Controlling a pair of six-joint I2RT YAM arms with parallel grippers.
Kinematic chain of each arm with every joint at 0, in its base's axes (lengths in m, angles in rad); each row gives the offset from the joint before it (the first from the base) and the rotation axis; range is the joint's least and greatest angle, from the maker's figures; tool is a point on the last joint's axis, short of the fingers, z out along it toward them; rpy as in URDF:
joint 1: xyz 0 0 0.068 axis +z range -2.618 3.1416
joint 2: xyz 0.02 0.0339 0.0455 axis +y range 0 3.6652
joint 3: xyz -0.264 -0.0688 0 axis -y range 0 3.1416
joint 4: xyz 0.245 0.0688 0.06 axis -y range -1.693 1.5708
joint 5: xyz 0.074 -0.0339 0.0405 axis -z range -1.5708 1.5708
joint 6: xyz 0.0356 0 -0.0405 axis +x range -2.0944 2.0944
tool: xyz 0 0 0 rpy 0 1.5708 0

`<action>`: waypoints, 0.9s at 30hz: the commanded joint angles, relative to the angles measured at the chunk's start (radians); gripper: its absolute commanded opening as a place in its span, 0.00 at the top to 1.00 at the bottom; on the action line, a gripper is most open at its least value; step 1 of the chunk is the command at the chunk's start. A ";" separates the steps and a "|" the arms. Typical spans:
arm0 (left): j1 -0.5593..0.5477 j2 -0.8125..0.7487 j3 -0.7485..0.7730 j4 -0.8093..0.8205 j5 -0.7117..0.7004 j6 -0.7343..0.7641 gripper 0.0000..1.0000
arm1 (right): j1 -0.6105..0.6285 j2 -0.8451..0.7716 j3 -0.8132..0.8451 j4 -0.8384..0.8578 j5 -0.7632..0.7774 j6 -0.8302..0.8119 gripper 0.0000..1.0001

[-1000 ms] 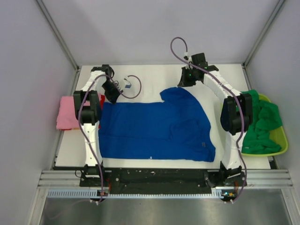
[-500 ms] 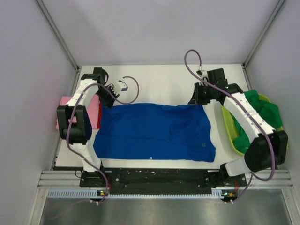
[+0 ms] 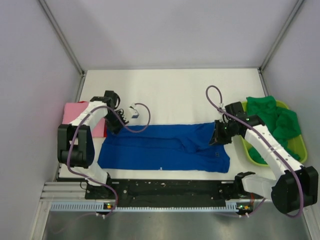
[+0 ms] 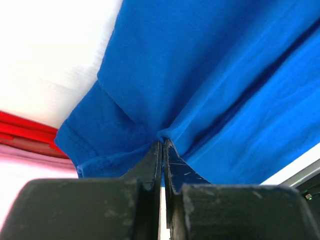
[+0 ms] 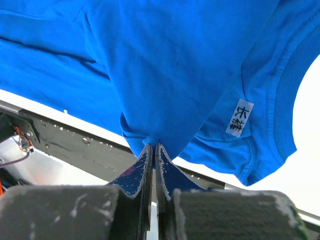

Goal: Fold and stack the t-shirts
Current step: Fold the other side of the tshirt into a rectangle

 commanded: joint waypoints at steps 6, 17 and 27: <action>-0.004 -0.053 0.027 0.053 -0.096 0.011 1.00 | -0.008 -0.073 0.134 -0.127 0.083 0.002 1.00; -0.003 -0.015 -0.078 -0.139 -0.126 0.025 0.67 | -0.016 -0.043 -0.026 -0.053 0.054 0.011 1.00; 0.002 -0.058 0.109 -0.277 -0.130 -0.025 0.48 | -0.016 -0.024 -0.034 -0.058 0.090 -0.003 1.00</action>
